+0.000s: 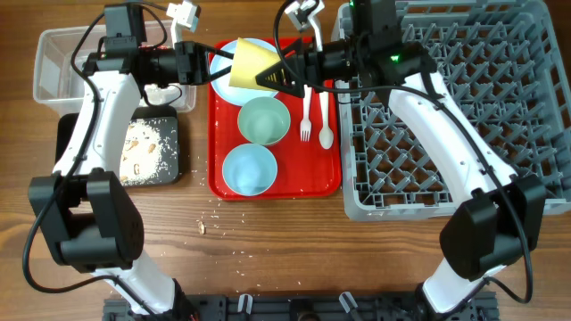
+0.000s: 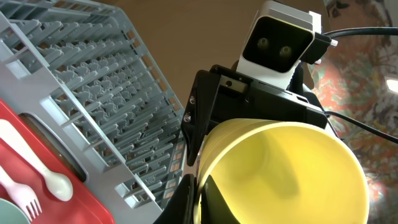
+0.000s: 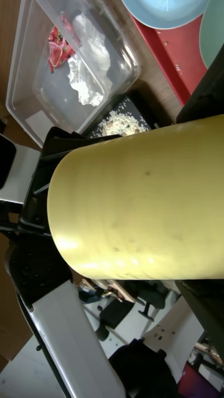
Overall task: Sort waste into correct bins and load items into the dishwasher rack
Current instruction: 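Hand the yellow cup from the left gripper to the right gripper, then place the yellow cup into the dish rack with the right gripper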
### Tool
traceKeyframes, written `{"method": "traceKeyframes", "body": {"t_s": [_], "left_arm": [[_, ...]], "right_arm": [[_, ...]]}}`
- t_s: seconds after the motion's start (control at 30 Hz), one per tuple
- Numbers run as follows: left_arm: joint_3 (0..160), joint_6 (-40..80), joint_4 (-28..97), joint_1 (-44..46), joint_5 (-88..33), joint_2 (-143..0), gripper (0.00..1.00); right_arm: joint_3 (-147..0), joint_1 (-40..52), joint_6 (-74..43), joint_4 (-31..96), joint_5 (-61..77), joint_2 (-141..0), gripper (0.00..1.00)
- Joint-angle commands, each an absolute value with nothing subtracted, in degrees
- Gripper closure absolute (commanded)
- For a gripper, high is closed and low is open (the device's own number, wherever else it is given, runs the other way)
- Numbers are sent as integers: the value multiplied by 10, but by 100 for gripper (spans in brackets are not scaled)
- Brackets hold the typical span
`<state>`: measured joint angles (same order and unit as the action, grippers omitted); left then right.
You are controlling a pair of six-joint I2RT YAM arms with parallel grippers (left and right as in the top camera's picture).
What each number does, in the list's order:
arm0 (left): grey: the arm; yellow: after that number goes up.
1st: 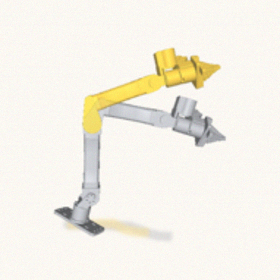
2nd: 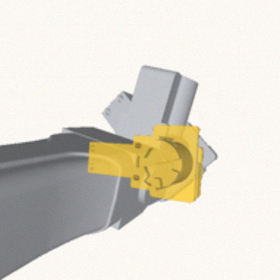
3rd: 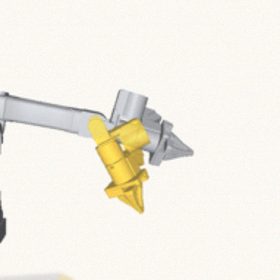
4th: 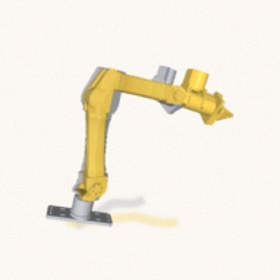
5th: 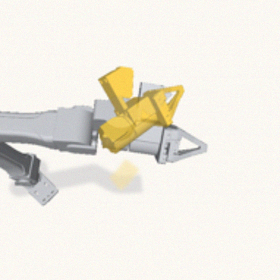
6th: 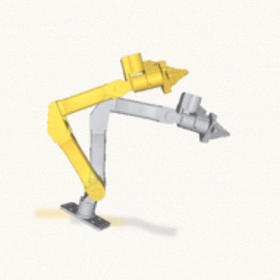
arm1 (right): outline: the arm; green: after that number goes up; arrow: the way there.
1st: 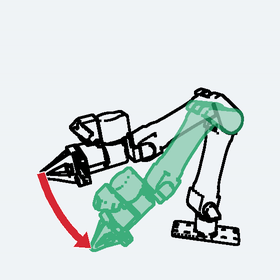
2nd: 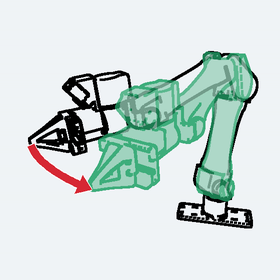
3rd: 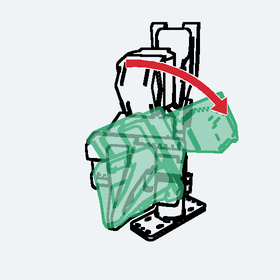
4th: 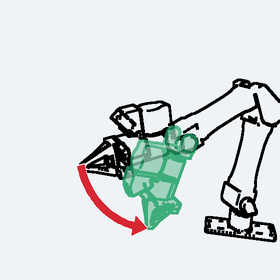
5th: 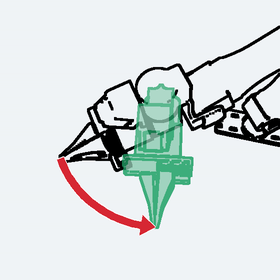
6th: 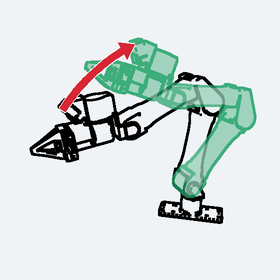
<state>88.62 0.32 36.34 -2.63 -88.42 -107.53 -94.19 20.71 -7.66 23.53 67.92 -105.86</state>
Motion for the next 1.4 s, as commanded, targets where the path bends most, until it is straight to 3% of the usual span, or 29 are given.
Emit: {"method": "traceKeyframes", "body": {"t_s": [0.0,0.13,0.47,0.6,0.77,1.03,1.37], "left_arm": [[895,7,362,-24,-903,-1058,96],[895,6,362,-24,-903,-1058,96],[895,6,362,-24,-861,-1058,68],[895,6,365,-23,-711,-1058,59],[895,6,380,-23,-533,-1059,57],[895,6,415,-23,-409,-1059,58],[895,4,422,-23,-403,-1059,58]], "right_arm": [[-940,208,-75,236,684,-1073,26],[-940,207,-75,234,675,-1073,45],[-940,126,-77,291,618,-1055,55],[-941,84,-92,419,419,-992,54],[-942,83,-155,602,185,-914,53],[-941,126,-265,912,20,-903,50],[-834,152,-294,850,39,-907,48]]}}
